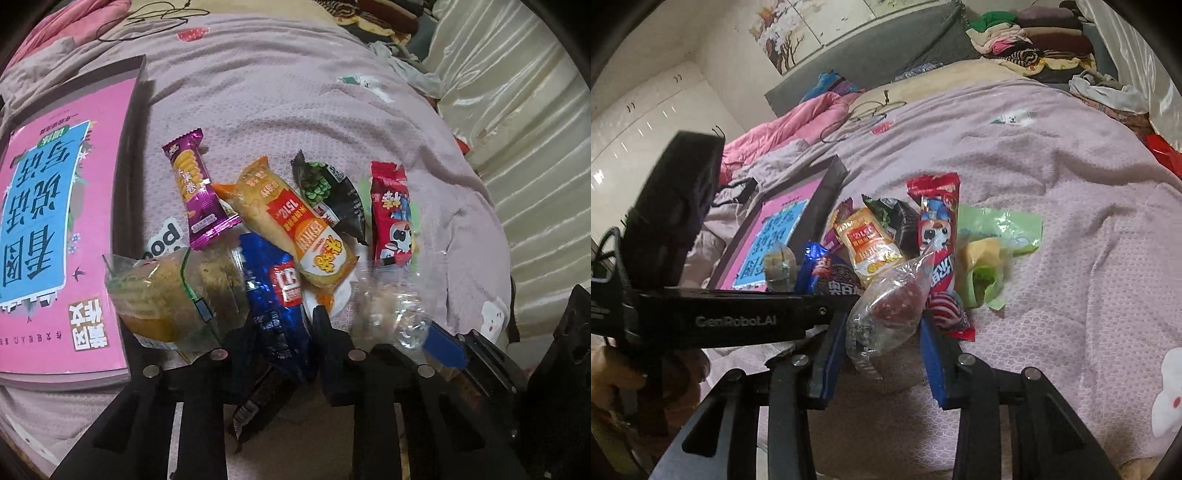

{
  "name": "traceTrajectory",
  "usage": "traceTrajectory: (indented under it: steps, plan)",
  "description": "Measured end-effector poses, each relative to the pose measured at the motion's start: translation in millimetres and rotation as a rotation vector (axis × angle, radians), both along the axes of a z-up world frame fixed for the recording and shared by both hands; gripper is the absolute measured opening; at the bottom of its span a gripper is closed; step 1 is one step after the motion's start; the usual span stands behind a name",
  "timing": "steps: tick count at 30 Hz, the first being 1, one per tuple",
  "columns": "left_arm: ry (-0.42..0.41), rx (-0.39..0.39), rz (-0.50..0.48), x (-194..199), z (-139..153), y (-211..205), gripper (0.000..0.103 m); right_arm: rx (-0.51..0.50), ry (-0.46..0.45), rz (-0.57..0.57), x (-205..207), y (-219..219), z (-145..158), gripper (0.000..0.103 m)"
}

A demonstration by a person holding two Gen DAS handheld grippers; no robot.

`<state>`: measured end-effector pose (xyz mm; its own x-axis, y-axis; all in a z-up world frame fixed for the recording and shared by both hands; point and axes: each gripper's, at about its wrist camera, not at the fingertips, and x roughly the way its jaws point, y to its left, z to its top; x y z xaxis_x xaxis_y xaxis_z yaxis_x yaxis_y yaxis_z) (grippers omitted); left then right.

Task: Organize snacks
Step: 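Grasp the blue biscuit packet with the left tool while the right tool grasps the clear bag, then carry the blue packet onto the tray with the left tool while the right drops the clear bag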

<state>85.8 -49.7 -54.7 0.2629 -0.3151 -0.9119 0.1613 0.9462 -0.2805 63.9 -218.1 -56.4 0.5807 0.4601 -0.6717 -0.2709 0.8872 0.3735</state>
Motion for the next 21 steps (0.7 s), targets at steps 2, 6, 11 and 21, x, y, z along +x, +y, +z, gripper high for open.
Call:
traceTrajectory:
  steps: [2,6,11,21]
  plan:
    - [-0.005,-0.026,0.005,-2,3,4,0.023,0.007,-0.017,-0.006,-2,-2,3,0.039]
    - [-0.031,-0.04,-0.007,-7,11,8,0.022,0.014,-0.044,-0.022,-5,-4,9,0.039]
    - [-0.056,-0.062,-0.015,-15,24,16,0.022,0.011,-0.088,-0.03,-9,-2,17,0.039]
    - [-0.123,-0.075,0.01,-30,52,46,0.022,-0.037,-0.172,0.006,-18,13,29,0.039]
